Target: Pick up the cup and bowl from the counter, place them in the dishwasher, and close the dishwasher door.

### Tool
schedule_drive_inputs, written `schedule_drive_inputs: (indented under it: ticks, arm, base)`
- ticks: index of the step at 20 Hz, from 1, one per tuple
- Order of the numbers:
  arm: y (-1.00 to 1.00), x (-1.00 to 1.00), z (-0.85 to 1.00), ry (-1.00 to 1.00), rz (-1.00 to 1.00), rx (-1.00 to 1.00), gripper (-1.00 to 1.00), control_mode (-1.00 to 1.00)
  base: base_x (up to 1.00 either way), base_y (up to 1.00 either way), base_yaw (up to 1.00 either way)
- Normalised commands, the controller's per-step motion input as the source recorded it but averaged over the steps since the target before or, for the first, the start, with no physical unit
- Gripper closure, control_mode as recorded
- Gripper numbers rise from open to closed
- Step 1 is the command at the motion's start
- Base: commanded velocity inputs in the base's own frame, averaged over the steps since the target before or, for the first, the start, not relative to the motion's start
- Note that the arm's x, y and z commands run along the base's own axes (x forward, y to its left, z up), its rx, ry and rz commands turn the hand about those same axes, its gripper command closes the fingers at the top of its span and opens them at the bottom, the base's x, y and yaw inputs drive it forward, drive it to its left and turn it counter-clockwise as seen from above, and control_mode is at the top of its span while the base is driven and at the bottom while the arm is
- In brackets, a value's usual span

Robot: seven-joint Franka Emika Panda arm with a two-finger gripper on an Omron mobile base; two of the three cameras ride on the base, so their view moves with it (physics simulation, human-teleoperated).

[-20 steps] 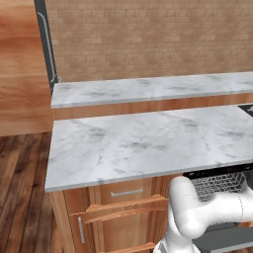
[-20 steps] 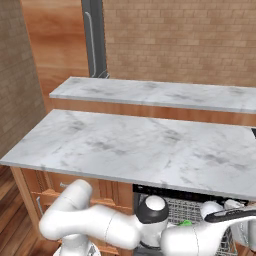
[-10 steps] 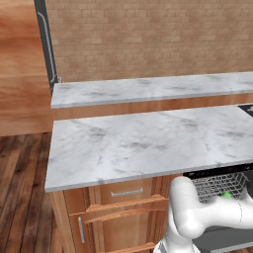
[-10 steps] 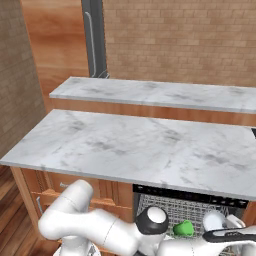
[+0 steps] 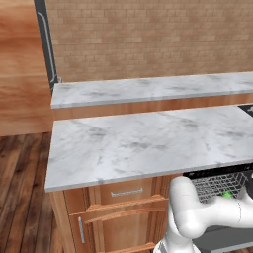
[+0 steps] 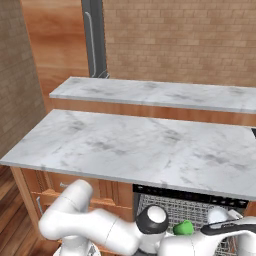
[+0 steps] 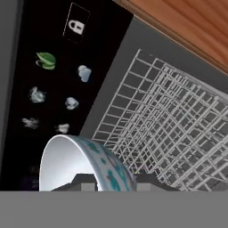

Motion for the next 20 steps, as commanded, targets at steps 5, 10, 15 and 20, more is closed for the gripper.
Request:
schedule_drive_inputs:
  ticks: [5, 10, 15, 20]
  arm:
    - [0.0, 0.35, -0.67, 0.0, -0.11, -0.05, 1.0, -1.0]
    - [0.0, 0.04, -0.88, 0.0, -0.08, -0.05, 1.0, -1.0]
    - [0.0, 0.0, -0.93, 0.0, -0.07, -0.07, 1.0, -1.0]
    - [0.02, 0.0, -0.91, 0.0, -0.02, -0.01, 1.0, -1.0]
  base:
    - [0.0, 0.0, 0.0]
    - [0.0, 0.0, 0.0]
    - [0.0, 0.0, 0.0]
    - [0.0, 0.0, 0.0]
